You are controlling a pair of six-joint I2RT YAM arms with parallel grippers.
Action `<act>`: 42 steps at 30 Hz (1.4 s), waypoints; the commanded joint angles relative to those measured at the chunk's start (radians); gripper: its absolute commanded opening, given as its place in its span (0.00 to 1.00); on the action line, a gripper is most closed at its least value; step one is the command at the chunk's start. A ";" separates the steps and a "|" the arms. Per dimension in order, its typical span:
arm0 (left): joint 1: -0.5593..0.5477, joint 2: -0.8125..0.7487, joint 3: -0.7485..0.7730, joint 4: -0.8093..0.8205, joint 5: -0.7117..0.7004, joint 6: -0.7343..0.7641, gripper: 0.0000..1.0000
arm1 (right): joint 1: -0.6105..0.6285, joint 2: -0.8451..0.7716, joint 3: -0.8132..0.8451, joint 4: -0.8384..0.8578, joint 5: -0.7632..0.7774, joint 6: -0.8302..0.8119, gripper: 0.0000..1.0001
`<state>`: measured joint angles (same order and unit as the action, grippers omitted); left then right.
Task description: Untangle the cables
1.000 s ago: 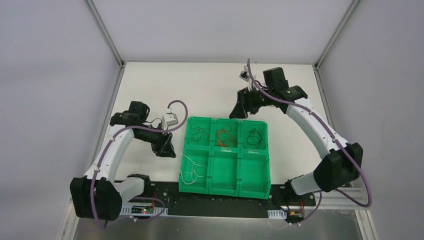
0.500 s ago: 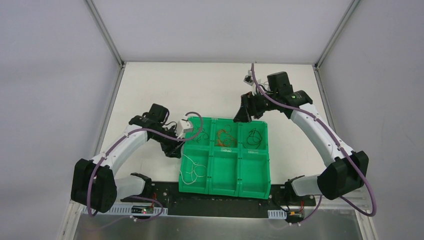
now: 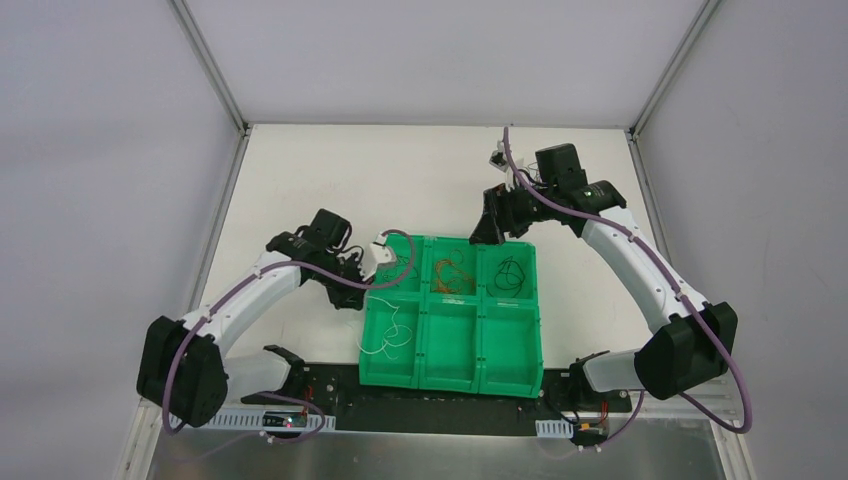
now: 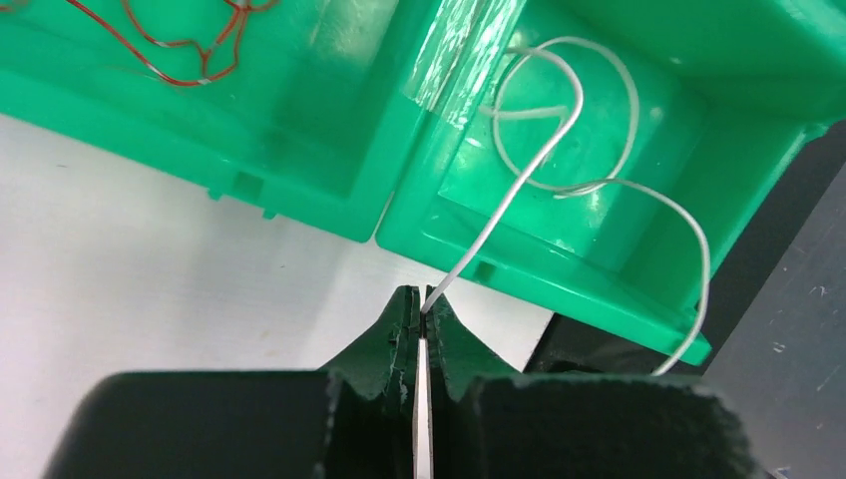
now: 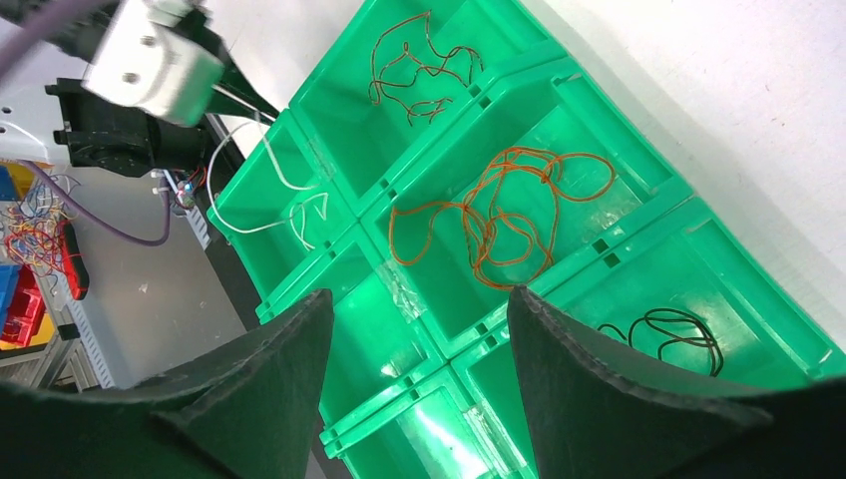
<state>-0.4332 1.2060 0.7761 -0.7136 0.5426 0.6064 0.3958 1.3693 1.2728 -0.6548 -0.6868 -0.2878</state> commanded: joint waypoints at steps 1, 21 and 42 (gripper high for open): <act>-0.035 -0.106 0.108 -0.087 0.026 -0.008 0.00 | -0.007 -0.040 0.004 -0.027 0.009 -0.027 0.67; -0.387 -0.070 0.007 0.195 -0.128 0.008 0.00 | -0.021 -0.048 -0.014 -0.062 0.025 -0.054 0.67; -0.378 -0.244 0.017 0.118 -0.095 0.039 0.72 | -0.030 -0.051 -0.039 -0.092 -0.015 -0.037 0.67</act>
<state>-0.8169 1.0267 0.7769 -0.5877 0.3676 0.6872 0.3725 1.3445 1.2449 -0.7280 -0.6716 -0.3298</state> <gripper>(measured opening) 0.694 0.671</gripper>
